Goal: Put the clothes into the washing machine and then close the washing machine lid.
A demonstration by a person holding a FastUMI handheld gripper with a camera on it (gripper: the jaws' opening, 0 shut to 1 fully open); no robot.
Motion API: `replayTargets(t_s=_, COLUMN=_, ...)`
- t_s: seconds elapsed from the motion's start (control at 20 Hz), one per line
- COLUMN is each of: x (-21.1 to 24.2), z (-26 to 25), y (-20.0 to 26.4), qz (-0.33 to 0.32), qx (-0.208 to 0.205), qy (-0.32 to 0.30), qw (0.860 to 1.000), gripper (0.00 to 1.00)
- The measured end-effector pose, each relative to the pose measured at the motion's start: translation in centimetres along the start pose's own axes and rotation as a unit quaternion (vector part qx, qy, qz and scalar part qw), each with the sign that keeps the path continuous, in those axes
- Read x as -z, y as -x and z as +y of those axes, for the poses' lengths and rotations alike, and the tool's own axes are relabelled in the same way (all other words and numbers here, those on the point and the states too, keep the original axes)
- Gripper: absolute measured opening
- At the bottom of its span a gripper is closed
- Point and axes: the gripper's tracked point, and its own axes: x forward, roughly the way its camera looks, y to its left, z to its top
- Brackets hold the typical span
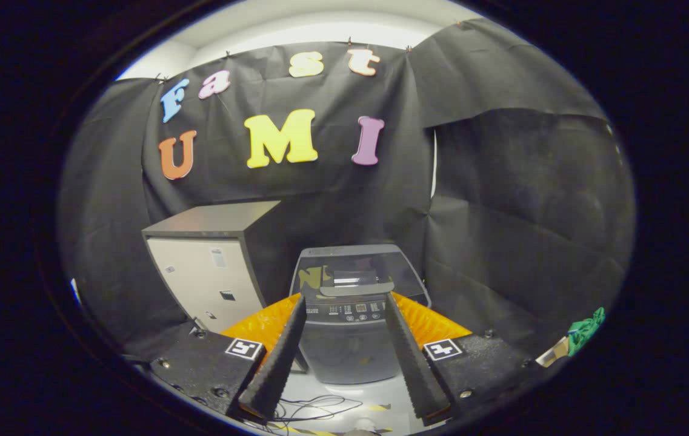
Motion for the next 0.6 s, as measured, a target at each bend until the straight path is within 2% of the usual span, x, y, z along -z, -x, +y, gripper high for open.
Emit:
replayTargets(t_s=0.15, x=1.2, z=0.9, y=5.5, qz=-0.009, qx=-0.002, qy=0.002, qw=1.000, gripper=0.93)
replayTargets(t_s=0.35, x=1.8, z=1.5, y=10.2, qz=-0.016, qx=-0.003, qy=-0.001, qw=1.000, gripper=0.93)
replayTargets(t_s=0.6, x=2.8, z=0.4, y=13.0, qz=-0.016, qx=0.007, qy=0.015, qw=1.000, gripper=0.94)
